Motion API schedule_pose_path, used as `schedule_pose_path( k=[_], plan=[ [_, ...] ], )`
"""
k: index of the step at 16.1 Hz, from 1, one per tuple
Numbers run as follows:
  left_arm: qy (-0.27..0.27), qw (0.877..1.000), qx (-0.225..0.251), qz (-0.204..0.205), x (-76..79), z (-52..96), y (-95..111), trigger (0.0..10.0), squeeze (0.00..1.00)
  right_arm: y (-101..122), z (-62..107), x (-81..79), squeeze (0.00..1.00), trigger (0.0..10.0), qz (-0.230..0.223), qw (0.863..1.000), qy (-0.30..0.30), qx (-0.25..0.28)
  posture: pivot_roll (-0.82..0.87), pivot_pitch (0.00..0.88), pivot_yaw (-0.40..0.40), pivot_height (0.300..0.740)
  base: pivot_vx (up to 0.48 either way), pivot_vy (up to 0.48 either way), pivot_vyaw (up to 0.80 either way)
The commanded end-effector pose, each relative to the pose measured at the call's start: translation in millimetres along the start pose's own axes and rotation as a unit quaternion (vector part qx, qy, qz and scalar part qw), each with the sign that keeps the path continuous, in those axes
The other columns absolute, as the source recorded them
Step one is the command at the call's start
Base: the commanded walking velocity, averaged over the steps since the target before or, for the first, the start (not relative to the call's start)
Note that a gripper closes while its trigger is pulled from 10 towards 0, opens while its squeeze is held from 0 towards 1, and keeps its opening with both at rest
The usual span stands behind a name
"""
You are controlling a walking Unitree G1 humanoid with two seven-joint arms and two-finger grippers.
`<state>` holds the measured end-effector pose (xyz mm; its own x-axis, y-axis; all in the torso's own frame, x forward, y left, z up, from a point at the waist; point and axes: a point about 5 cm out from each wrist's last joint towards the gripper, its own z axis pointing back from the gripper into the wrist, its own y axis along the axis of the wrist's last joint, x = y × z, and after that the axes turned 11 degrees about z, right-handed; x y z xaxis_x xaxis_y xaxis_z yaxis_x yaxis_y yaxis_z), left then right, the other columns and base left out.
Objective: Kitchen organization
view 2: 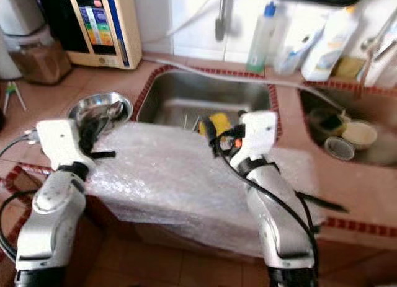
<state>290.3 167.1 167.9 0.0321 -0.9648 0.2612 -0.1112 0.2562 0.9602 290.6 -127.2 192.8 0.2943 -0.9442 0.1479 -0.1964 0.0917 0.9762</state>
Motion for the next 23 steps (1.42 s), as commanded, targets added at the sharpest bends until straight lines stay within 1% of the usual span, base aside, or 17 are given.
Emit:
schedule_pose_path(
  k=[1, 3, 5, 6, 7, 9, 11, 13, 14, 15, 16, 17, 18, 19, 20, 21, 23],
  plan=[
    [-0.002, 1.000, 0.002, 0.002, 4.4, 0.0, -1.0, 10.0, 0.00, 1.1, 3.0, 7.6, 0.00, 10.0, 0.009, 1.000, -0.012, 0.002, -0.08, 0.083, 0.009, 0.740, 0.000, 0.000, 0.00],
    [0.022, 1.000, 0.008, -0.015, -2.1, -0.8, 0.3, 10.0, 0.00, 2.1, 3.0, 4.4, 0.00, 10.0, 0.001, 1.000, -0.005, 0.004, -0.08, 0.087, 0.009, 0.740, 0.000, 0.000, 0.00],
    [0.028, 0.999, 0.002, -0.015, -4.7, -1.1, -2.2, 10.0, 0.00, 4.5, 2.8, -1.6, 0.00, 10.0, -0.011, 1.000, 0.013, 0.011, -0.08, 0.090, 0.009, 0.740, 0.000, 0.000, 0.00],
    [0.036, 0.999, -0.005, -0.022, -7.6, -2.3, -5.0, 10.0, 0.00, 13.5, 4.6, -15.8, 0.00, 10.0, -0.037, 0.996, 0.068, 0.037, -0.08, 0.092, 0.007, 0.740, 0.000, 0.000, 0.00],
    [0.042, 0.999, -0.010, -0.026, -11.6, -5.7, -6.6, 10.0, 0.00, 16.9, 6.4, -24.1, 0.00, 10.0, -0.033, 0.994, 0.095, 0.042, -0.09, 0.093, 0.006, 0.740, 0.000, 0.000, 0.00],
    [0.064, 0.997, -0.017, -0.039, -22.3, -14.2, -6.0, 10.0, 0.00, 18.7, 8.9, -33.3, 0.00, 10.0, -0.041, 0.991, 0.121, 0.043, -0.09, 0.094, 0.013, 0.740, 0.000, 0.000, 0.00],
    [0.065, 0.997, -0.020, -0.042, -23.8, -17.6, -5.7, 10.0, 0.00, 19.3, 10.6, -36.9, 0.00, 10.0, -0.048, 0.988, 0.138, 0.043, -0.09, 0.095, 0.017, 0.740, 0.000, 0.000, 0.00],
    [0.061, 0.997, -0.023, -0.041, -21.9, -18.0, -7.5, 10.0, 0.00, 16.5, 12.3, -35.9, 0.00, 10.0, -0.047, 0.989, 0.138, 0.035, -0.09, 0.098, 0.018, 0.740, 0.000, 0.000, 0.00],
    [0.059, 0.997, -0.035, -0.039, -21.1, -17.1, -13.0, 10.0, 0.00, 12.7, 12.9, -34.1, 0.00, 10.0, -0.046, 0.990, 0.132, 0.026, -0.09, 0.101, 0.018, 0.740, 0.000, 0.000, 0.00],
    [0.062, 0.996, -0.058, -0.032, -22.5, -15.3, -23.3, 10.0, 0.00, 8.1, 13.1, -32.8, 0.00, 10.0, -0.047, 0.991, 0.127, 0.015, -0.09, 0.103, 0.017, 0.740, 0.000, 0.000, 0.00],
    [0.063, 0.996, -0.056, -0.025, -22.8, -15.1, -23.7, 10.0, 0.83, 7.4, 13.6, -33.2, 0.00, 10.0, -0.045, 0.991, 0.129, 0.012, -0.09, 0.104, 0.016, 0.740, 0.000, 0.000, 0.00],
    [0.064, 0.997, -0.046, -0.022, -23.5, -15.0, -21.9, 10.0, 1.00, 6.6, 14.4, -33.5, 0.00, 10.0, -0.044, 0.990, 0.132, 0.009, -0.10, 0.107, 0.014, 0.740, 0.000, 0.000, 0.00],
    [0.066, 0.997, -0.038, -0.020, -23.7, -15.4, -19.6, 10.0, 1.00, 6.5, 15.0, -33.4, 0.14, 10.0, -0.041, 0.990, 0.135, 0.008, -0.10, 0.107, 0.014, 0.740, 0.000, 0.000, 0.00],
    [0.066, 0.997, -0.034, -0.021, -23.4, -15.5, -18.3, 10.0, 1.00, 6.7, 15.4, -33.3, 0.18, 10.0, -0.042, 0.990, 0.136, 0.009, -0.10, 0.109, 0.013, 0.740, 0.000, 0.000, 0.00],
    [0.065, 0.997, -0.031, -0.018, -23.1, -15.7, -17.6, 10.0, 1.00, 6.9, 15.5, -33.2, 0.18, 10.0, -0.043, 0.990, 0.137, 0.010, -0.10, 0.109, 0.013, 0.740, 0.000, 0.000, 0.00],
    [0.057, 0.998, -0.001, -0.008, -19.3, -16.4, -9.1, 10.0, 1.00, 7.6, 15.5, -32.2, 1.00, 10.0, -0.044, 0.990, 0.133, 0.014, -0.10, 0.111, 0.014, 0.740, 0.000, 0.000, 0.00],
    [0.046, 0.999, 0.025, -0.001, -14.6, -16.2, -1.6, 10.0, 1.00, 9.3, 14.8, -29.5, 1.00, 10.0, -0.038, 0.992, 0.119, 0.022, -0.09, 0.110, 0.012, 0.740, 0.000, 0.000, 0.00]
  ],
)
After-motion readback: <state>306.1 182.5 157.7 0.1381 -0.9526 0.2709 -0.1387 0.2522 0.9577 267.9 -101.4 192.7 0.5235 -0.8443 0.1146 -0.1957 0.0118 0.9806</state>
